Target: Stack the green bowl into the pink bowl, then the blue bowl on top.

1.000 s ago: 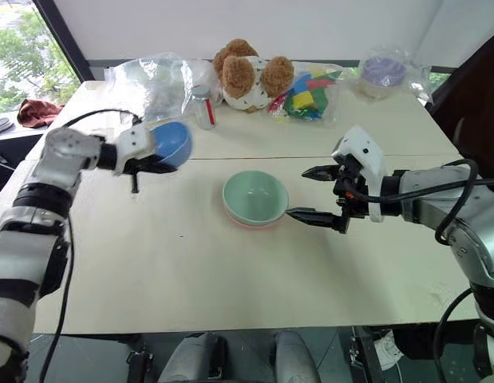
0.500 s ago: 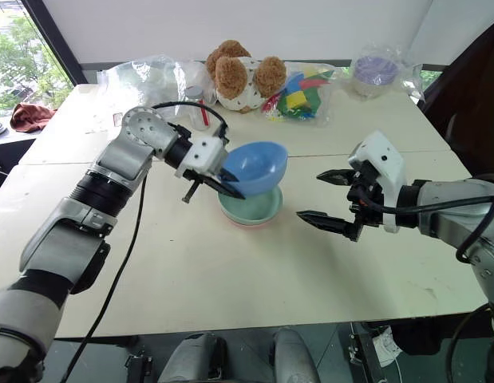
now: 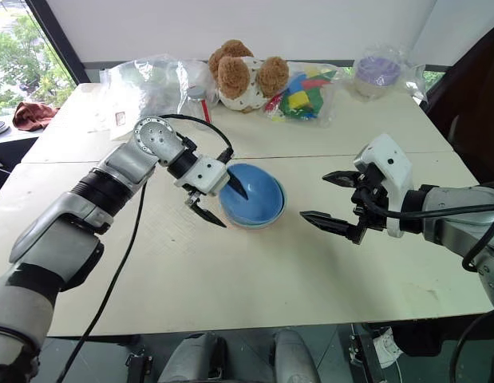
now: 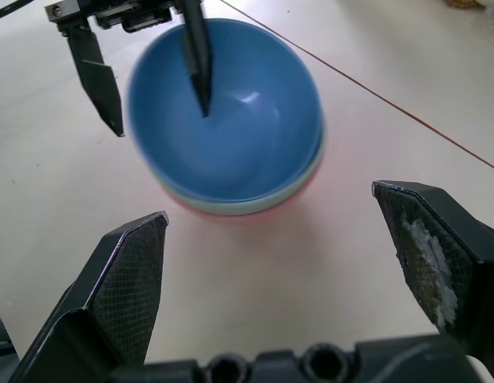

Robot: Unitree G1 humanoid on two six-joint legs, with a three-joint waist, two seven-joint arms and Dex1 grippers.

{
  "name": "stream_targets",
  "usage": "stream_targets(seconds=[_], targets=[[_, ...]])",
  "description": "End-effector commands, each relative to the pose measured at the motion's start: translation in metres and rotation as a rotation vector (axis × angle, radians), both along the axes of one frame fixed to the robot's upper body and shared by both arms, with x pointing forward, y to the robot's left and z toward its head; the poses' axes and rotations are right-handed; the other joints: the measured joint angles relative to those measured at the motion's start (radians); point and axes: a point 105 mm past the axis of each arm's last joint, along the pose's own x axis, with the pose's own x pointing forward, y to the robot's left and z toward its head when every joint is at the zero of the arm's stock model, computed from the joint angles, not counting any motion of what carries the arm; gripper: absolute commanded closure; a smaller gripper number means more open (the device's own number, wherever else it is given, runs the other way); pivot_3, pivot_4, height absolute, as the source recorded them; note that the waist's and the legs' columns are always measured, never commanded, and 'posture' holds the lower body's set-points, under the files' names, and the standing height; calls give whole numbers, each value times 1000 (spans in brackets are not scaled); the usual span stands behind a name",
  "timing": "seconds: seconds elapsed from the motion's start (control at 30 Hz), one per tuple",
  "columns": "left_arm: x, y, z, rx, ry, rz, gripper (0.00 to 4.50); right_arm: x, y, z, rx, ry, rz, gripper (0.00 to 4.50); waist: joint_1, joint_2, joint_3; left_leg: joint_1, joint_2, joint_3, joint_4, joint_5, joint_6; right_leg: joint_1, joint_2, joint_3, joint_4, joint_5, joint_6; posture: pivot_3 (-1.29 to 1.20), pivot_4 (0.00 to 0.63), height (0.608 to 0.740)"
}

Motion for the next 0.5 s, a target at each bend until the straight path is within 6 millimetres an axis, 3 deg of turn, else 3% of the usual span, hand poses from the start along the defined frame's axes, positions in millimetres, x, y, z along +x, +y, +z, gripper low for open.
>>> stream_targets(seconds=[0.03, 0.17, 0.27, 0.33, 0.5], targets=[[5, -4, 50, -201, 5, 60, 36, 0, 0, 8, -24, -42, 13, 0, -1, 0, 0, 0, 0, 0, 0, 0, 0, 0, 0, 0, 0, 0, 0, 0, 150, 740], [13, 10, 81, -386, 81, 199, 36, 2, 0, 8, -28, -35, 34, 0, -7, 0, 0, 0, 0, 0, 0, 0, 0, 0, 1, 0, 0, 0, 0, 0, 150, 740], [7, 40, 90, -444, 126, 278, 36, 5, -3, 7, -43, -23, 39, 0, -10, 0, 0, 1, 1, 0, -1, 0, 0, 0, 1, 0, 0, 0, 0, 0, 150, 740], [-2, 63, 90, -456, 155, 334, 36, 7, -6, 5, -56, -13, 45, 0, -14, 1, 0, 1, 1, 0, -1, 0, 0, 0, 1, 0, 0, 0, 0, 0, 150, 740], [-22, 110, 63, -407, 185, 541, 36, 9, -12, 2, -88, 13, 66, 0, -2, 1, 0, 1, 2, -1, -1, 0, -1, 0, -1, 1, 1, 0, 0, 0, 150, 740]])
